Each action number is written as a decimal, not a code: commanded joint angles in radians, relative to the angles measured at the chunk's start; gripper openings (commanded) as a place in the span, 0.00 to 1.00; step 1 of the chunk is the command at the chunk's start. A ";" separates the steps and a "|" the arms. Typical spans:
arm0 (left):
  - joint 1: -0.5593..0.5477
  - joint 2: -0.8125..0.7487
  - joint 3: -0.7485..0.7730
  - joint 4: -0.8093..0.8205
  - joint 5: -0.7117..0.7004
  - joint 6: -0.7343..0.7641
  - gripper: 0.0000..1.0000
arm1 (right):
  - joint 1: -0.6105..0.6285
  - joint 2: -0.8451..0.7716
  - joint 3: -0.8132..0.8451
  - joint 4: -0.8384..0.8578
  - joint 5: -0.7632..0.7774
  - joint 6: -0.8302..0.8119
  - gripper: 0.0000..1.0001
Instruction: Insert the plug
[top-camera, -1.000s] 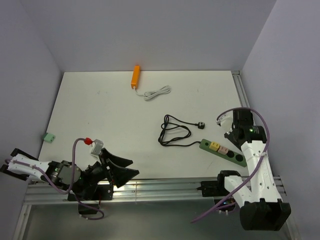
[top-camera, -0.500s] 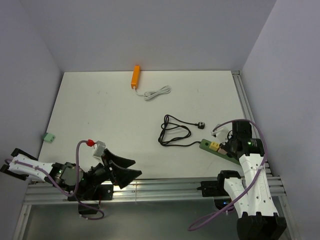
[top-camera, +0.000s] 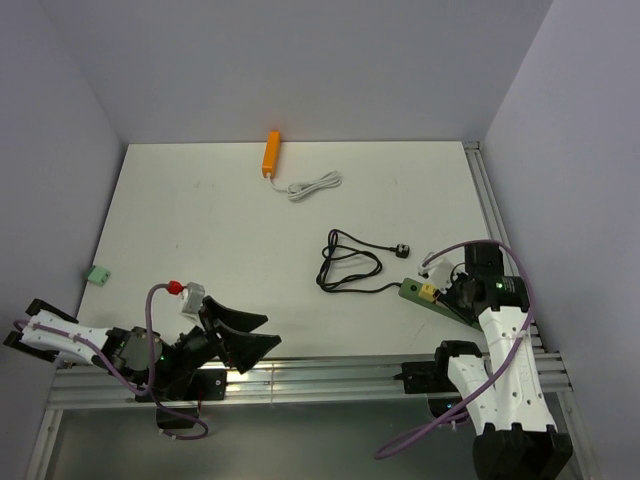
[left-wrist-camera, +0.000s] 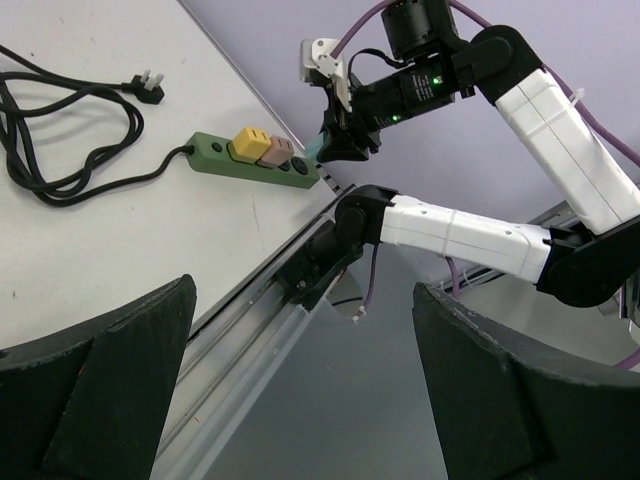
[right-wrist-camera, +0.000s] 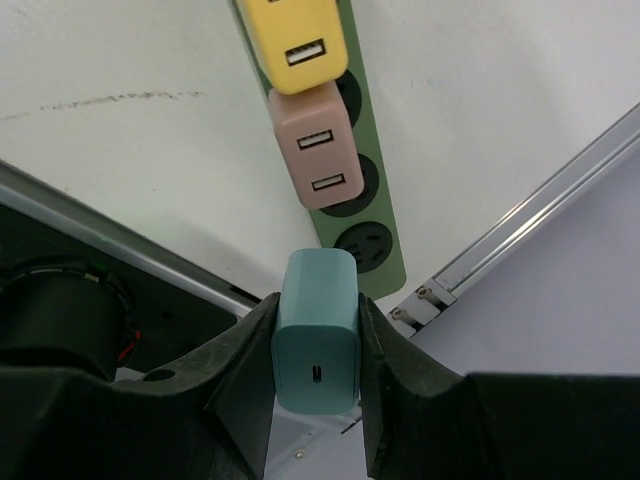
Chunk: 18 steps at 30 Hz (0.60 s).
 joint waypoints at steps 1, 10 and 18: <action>0.001 -0.001 -0.009 0.070 -0.018 0.048 0.94 | 0.023 -0.003 0.006 -0.068 -0.011 -0.269 0.00; 0.001 0.027 -0.020 0.104 -0.029 0.073 0.95 | 0.056 0.057 -0.004 -0.058 0.021 -0.289 0.00; 0.001 0.001 -0.020 0.101 -0.056 0.094 0.96 | 0.047 0.091 -0.063 0.067 0.015 -0.304 0.00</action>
